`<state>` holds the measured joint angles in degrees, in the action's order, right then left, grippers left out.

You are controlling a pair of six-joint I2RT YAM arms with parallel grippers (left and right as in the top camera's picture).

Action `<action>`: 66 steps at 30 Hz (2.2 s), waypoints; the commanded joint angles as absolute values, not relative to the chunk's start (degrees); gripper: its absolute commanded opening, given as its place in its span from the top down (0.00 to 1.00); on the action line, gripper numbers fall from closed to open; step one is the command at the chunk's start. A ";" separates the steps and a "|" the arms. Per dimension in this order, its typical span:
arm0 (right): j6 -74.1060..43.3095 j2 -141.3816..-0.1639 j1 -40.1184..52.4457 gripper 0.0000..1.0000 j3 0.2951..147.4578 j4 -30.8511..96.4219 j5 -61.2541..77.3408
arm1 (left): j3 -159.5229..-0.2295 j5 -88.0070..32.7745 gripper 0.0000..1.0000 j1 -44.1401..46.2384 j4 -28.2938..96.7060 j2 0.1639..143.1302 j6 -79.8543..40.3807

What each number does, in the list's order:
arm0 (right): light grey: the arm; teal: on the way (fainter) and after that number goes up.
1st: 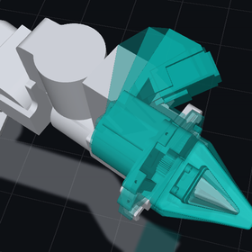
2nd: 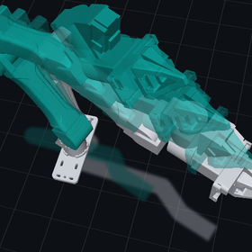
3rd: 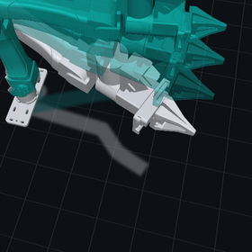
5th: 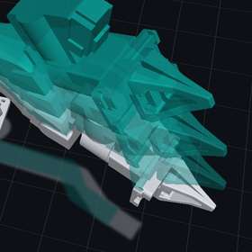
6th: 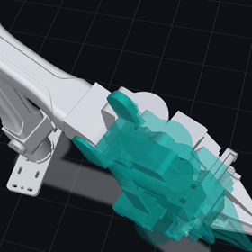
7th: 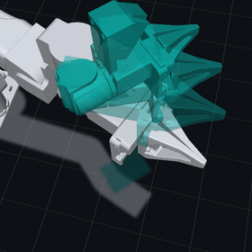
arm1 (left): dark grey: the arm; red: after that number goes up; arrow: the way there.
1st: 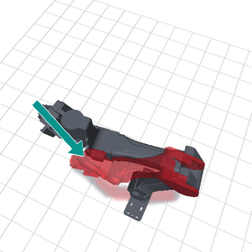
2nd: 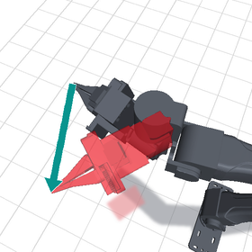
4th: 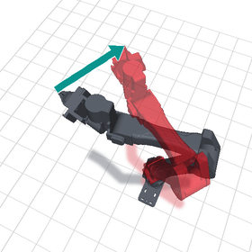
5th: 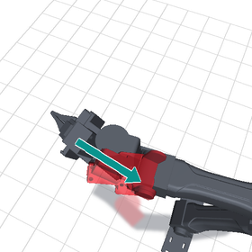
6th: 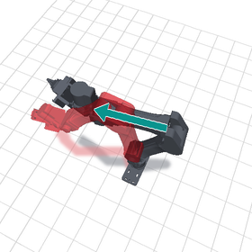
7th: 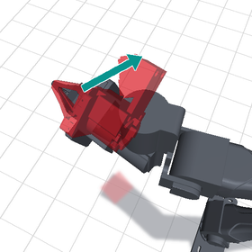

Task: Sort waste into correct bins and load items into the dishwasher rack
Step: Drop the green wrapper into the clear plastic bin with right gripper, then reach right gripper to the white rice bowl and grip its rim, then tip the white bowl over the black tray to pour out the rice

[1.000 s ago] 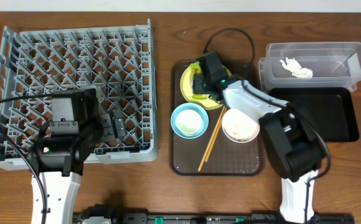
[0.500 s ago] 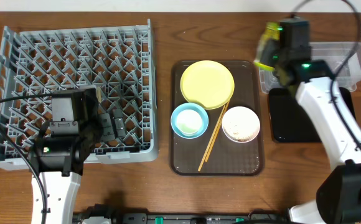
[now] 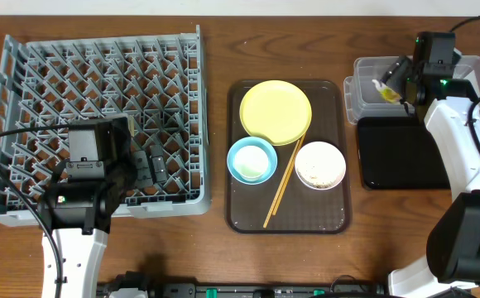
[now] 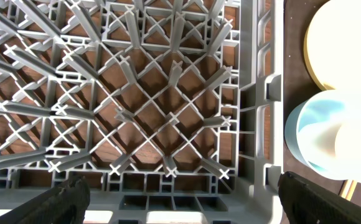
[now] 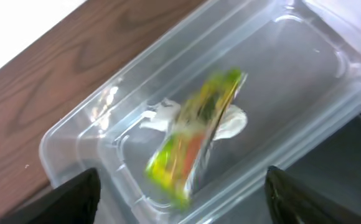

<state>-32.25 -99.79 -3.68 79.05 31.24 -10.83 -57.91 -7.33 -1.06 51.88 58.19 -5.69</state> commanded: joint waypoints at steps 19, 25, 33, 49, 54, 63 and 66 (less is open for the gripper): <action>-4.71 -92.38 16.75 0.35 74.43 55.46 13.26 | -59.33 -7.49 0.02 -0.93 51.81 58.41 -4.95; -7.99 -92.38 23.81 0.44 66.08 51.70 9.15 | -59.33 -7.46 0.02 -0.93 51.99 58.46 -4.95; -12.16 -92.38 28.71 0.68 56.31 41.63 7.18 | -59.33 -7.49 0.02 -0.93 52.27 58.74 -4.97; -15.81 -92.29 30.76 0.99 52.75 36.38 1.45 | -59.33 -7.49 0.02 -0.93 52.62 59.48 -4.97; -17.19 -89.78 30.63 0.99 56.51 38.44 1.52 | -59.33 -7.49 0.02 -0.93 52.45 59.51 -4.95; -18.90 -79.99 23.05 0.99 61.58 40.14 5.54 | -59.33 -7.49 0.02 -0.93 52.45 59.48 -4.97; -18.81 -78.61 16.71 0.99 61.56 40.69 11.64 | -59.33 -7.49 0.02 -0.93 52.45 59.48 -4.97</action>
<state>-17.74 -79.42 20.75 60.82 40.23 6.46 -57.91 -7.33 -1.06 52.45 59.27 -5.69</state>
